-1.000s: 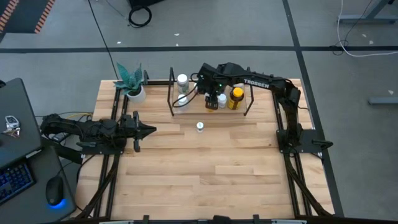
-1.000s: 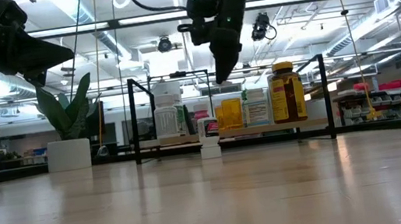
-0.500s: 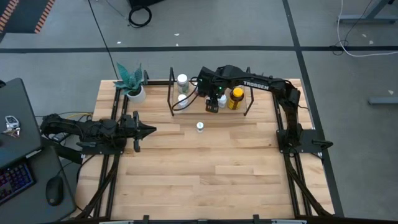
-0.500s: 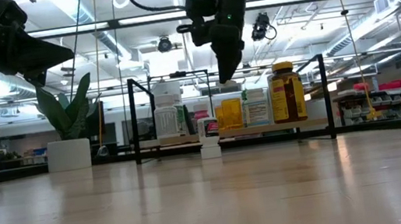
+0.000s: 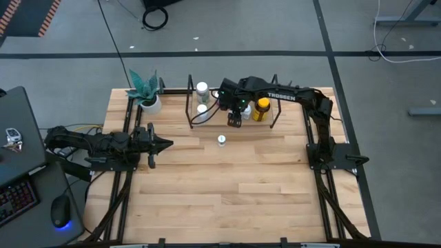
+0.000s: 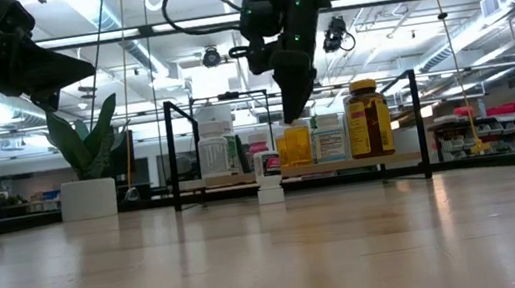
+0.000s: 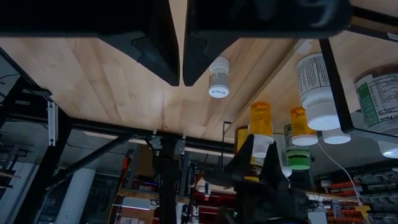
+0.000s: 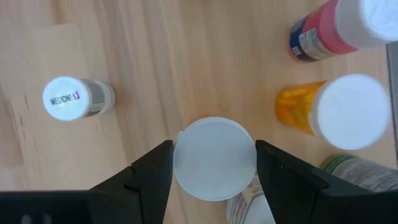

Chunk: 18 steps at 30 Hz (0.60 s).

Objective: Pick and place medicine bottles onto shelf by color
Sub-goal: Close the yellow pill bottle

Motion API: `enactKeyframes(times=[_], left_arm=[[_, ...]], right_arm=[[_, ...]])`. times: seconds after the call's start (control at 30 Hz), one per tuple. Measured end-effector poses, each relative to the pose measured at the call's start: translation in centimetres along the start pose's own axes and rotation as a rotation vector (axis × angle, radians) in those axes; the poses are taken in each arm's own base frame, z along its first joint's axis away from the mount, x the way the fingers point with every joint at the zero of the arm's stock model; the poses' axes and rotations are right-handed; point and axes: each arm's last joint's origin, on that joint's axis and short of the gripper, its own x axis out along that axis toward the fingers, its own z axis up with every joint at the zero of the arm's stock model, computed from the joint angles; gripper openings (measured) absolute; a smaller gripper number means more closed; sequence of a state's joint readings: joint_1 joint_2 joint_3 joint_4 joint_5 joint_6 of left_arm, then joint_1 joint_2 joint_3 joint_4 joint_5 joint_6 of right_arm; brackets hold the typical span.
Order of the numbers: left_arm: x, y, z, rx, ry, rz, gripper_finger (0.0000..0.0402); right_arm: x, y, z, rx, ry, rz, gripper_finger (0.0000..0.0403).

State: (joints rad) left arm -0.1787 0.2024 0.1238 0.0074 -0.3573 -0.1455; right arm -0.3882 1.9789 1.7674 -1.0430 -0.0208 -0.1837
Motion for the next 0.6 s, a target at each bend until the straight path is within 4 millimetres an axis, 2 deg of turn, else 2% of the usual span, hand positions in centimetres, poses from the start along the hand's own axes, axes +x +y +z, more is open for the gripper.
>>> enactKeyframes(times=[0.3, 0.6], left_arm=[[0.00, 0.00, 0.00, 0.000, 0.000, 0.000, 0.0036], [0.00, 0.00, 0.00, 0.000, 0.000, 0.000, 0.0025]], right_arm=[[0.17, -0.05, -0.13, 0.000, 0.007, 0.000, 0.0224], [0.17, -0.55, -0.22, 0.014, 0.006, -0.004, 0.0224]])
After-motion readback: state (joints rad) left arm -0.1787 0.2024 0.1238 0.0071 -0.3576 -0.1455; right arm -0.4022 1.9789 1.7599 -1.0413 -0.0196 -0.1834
